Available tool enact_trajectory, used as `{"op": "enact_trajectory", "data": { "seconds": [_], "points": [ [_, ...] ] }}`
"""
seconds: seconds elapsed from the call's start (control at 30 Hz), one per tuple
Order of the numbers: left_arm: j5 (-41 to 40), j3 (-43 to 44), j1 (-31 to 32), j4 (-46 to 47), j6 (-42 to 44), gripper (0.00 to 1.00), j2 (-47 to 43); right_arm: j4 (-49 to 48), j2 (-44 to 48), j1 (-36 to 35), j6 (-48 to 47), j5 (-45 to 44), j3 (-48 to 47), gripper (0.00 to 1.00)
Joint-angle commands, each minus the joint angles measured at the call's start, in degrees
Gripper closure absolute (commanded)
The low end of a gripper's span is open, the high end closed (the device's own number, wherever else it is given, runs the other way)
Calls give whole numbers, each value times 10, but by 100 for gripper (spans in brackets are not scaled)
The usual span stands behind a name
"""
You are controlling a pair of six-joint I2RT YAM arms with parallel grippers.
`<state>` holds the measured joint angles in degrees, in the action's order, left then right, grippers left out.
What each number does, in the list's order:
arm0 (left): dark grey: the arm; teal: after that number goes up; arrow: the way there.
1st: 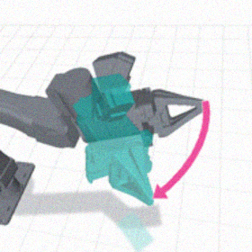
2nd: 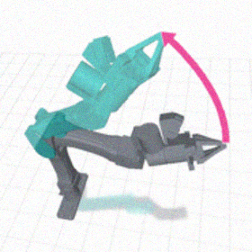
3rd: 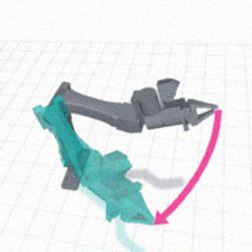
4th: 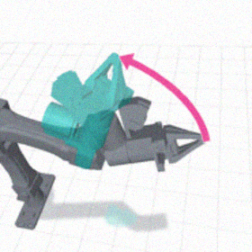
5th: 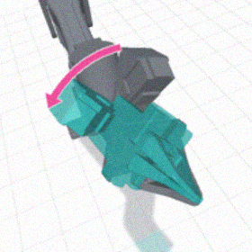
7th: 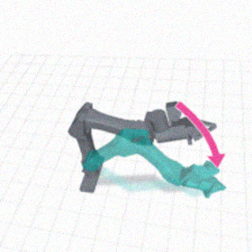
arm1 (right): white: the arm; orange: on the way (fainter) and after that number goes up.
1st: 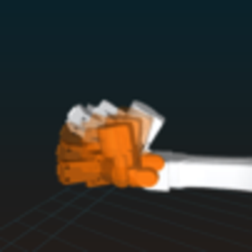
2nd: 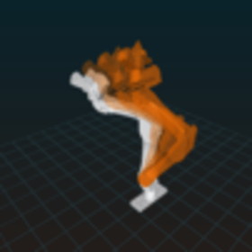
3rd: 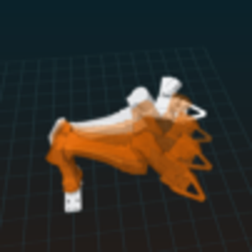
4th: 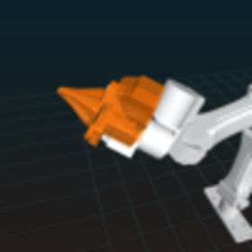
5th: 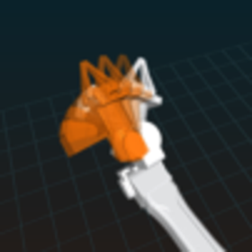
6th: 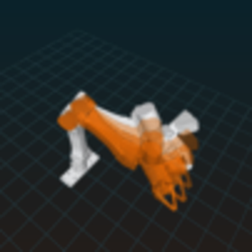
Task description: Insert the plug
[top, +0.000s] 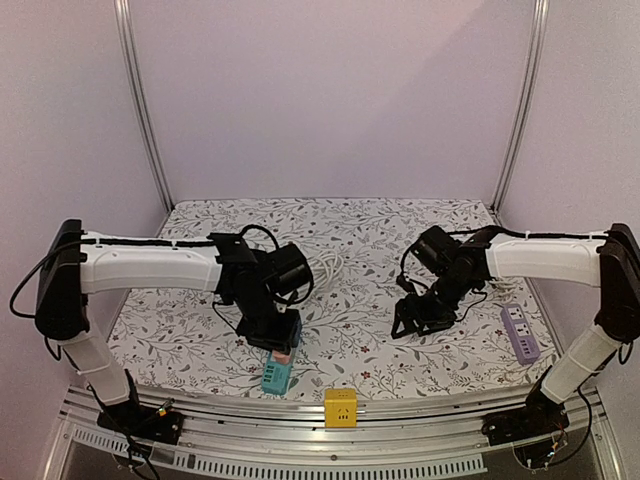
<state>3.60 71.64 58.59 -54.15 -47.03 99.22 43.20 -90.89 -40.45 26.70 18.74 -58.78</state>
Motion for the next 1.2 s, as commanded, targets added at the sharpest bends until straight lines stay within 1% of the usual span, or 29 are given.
{"op": "enact_trajectory", "data": {
  "seconds": [0.0, 0.17, 0.3, 0.5, 0.6, 0.73, 0.83, 0.93, 1.0, 1.07, 1.1, 1.13, 1.17],
  "points": [
    [-17, -67, -8, 21, 6, 100, 49, 12, -19, -1, -15, -2, -24, 27],
    [-16, -88, -9, 38, 10, 100, 67, 22, -34, -1, -22, -4, -40, 27],
    [-19, -89, -15, 37, 29, 100, 87, 29, -45, 0, -26, -4, -53, 27],
    [-21, -78, -17, 29, 39, 100, 91, 38, -57, -1, -30, -4, -76, 27],
    [-43, -68, -17, 16, 34, 95, 77, 43, -63, -1, -33, -6, -88, 27],
    [-68, -48, -18, 2, 38, 78, 57, 47, -65, -1, -36, -6, -106, 27],
    [-71, -31, -22, -12, 36, 67, 53, 55, -66, -2, -40, -1, -122, 23],
    [-69, -11, -27, -13, 34, 47, 51, 58, -65, -1, -44, 11, -133, 19],
    [-72, 5, -29, -17, 35, 38, 50, 63, -66, -2, -44, 20, -137, 18],
    [-75, 21, -29, -24, 34, 21, 49, 68, -69, -4, -41, 20, -140, 17],
    [-75, 28, -30, -26, 35, 9, 47, 71, -71, -8, -39, 19, -141, 16],
    [-75, 37, -30, -29, 35, 2, 46, 72, -72, -11, -36, 18, -143, 16],
    [-76, 44, -30, -33, 36, 1, 44, 75, -72, -15, -34, 16, -145, 15]
  ]
}}
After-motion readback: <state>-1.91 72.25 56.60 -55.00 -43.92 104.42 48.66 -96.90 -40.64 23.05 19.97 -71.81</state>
